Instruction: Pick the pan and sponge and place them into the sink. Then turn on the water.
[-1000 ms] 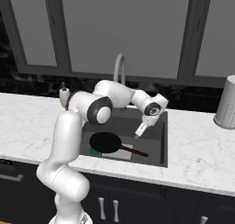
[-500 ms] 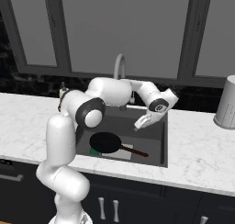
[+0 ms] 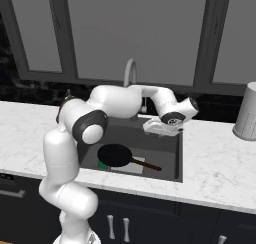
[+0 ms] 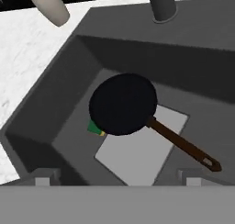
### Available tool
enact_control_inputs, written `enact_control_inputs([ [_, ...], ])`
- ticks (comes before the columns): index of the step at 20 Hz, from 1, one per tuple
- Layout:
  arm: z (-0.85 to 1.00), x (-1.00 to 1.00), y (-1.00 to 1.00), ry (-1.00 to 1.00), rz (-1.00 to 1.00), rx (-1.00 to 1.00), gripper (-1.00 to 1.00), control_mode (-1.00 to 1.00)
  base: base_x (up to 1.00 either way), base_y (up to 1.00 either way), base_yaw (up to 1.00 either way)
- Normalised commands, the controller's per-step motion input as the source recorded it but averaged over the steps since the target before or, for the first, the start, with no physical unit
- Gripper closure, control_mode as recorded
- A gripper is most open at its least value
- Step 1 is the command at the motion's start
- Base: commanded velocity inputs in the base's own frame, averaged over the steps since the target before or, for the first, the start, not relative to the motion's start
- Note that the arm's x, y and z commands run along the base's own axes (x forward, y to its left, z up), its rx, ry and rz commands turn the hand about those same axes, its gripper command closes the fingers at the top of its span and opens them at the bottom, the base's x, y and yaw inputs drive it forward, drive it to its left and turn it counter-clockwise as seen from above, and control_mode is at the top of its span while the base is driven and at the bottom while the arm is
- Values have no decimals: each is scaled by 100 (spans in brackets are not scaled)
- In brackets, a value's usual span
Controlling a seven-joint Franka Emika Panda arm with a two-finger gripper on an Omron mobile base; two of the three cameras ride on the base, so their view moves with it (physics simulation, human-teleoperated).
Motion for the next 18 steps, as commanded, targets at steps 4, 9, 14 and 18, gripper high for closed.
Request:
enact_control_inputs([
  [4,6,0,2,27,-46,0,-100,-100,0,0,0],
  [9,0,0,8,13,-18,-1,-100,-100,0,0,0],
  [14,0,0,0,0,0,-1,-100,-100,0,0,0],
  [18,0,8,2,5,-2,0,-100,-100,0,0,0],
])
